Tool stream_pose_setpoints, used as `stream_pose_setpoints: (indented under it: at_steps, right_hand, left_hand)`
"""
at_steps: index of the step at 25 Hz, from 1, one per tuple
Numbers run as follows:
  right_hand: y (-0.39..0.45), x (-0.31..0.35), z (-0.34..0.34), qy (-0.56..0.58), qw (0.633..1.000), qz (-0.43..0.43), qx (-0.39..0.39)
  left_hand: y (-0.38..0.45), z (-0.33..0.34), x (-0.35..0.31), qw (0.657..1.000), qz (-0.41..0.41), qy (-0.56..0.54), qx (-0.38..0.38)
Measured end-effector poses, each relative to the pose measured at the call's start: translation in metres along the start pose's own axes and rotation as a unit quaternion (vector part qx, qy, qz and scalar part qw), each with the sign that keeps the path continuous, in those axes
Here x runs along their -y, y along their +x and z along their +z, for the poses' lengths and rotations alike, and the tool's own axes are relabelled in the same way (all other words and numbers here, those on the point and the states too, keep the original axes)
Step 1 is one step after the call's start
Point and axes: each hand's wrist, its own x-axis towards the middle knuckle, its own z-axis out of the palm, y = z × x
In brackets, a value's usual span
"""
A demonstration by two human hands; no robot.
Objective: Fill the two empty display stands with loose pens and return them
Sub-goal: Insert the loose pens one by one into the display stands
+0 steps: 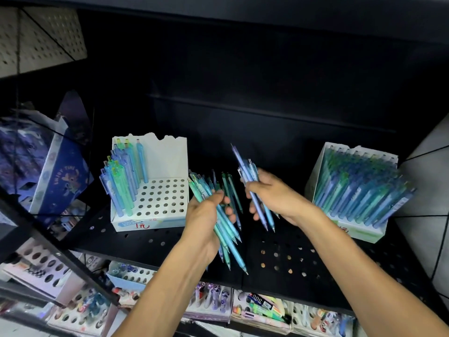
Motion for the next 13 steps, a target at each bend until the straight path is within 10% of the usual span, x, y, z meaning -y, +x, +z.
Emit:
stream_pose_setpoints:
  at_steps: [4, 13]
  right_hand:
    - [-0.031, 0.028, 0.018, -0.002, 0.987, -0.125, 0.098]
    - [-0.025, 0.042, 0.056, -0.168, 0.958, -0.225, 0.051]
  left_hand:
    - [-0.005, 0.003, -0.001, 0.999, 0.032, -0.011, 0.041]
    - [-0.016, -0.021, -0.028, 0.995, 0.063, -0.057, 0.042]
